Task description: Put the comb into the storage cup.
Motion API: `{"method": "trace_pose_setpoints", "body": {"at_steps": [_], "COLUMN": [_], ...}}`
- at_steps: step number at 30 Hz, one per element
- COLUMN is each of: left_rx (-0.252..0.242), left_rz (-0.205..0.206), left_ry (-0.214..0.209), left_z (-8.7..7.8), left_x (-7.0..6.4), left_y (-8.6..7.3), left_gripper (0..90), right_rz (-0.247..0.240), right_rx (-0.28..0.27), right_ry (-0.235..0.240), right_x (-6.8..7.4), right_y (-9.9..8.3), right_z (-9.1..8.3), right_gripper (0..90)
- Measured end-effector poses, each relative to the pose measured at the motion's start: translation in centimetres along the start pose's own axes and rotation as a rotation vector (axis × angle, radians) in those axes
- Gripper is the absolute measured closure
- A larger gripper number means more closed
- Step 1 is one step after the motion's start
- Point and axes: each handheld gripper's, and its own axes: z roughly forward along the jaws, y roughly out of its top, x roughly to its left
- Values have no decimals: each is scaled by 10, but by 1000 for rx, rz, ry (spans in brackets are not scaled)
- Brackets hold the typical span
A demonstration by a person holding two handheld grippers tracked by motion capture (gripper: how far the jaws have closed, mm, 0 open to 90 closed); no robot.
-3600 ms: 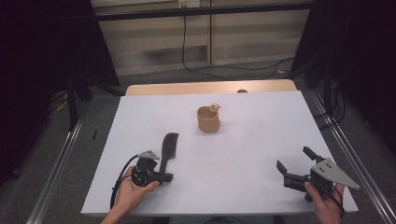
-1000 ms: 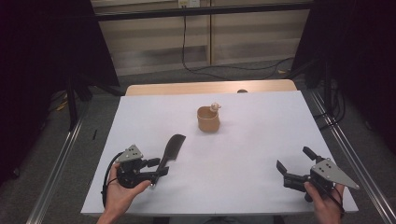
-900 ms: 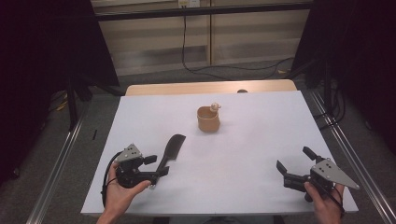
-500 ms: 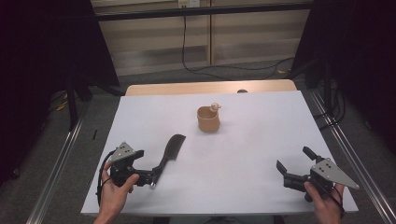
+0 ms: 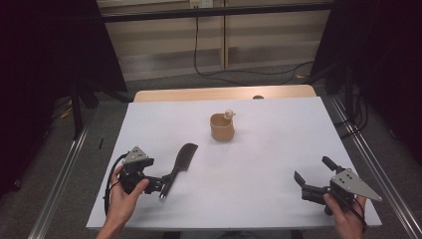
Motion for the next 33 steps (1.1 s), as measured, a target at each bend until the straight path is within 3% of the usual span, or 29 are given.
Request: {"method": "trace_pose_setpoints", "body": {"at_steps": [4,7,10,19,33], "left_rx": [31,56,62,78,216], "left_rz": [8,14,6,-24,-7], "left_ry": [-4,-56,-19,-29,-72], "left_z": [4,7,12,22,32], "left_x": [2,2,2,11,7], "left_y": [5,9,14,27,23], "left_gripper": [66,62,53,55,123], "right_rz": [4,6,3,3,3], "right_rx": [2,2,1,1,3], "right_ry": [-3,-3,-1,1,2], "right_x": [0,0,0,0,0], "right_y": [0,0,0,-1,-1], "right_z": [0,0,1,1,0], "right_gripper": [0,0,0,0,0]}}
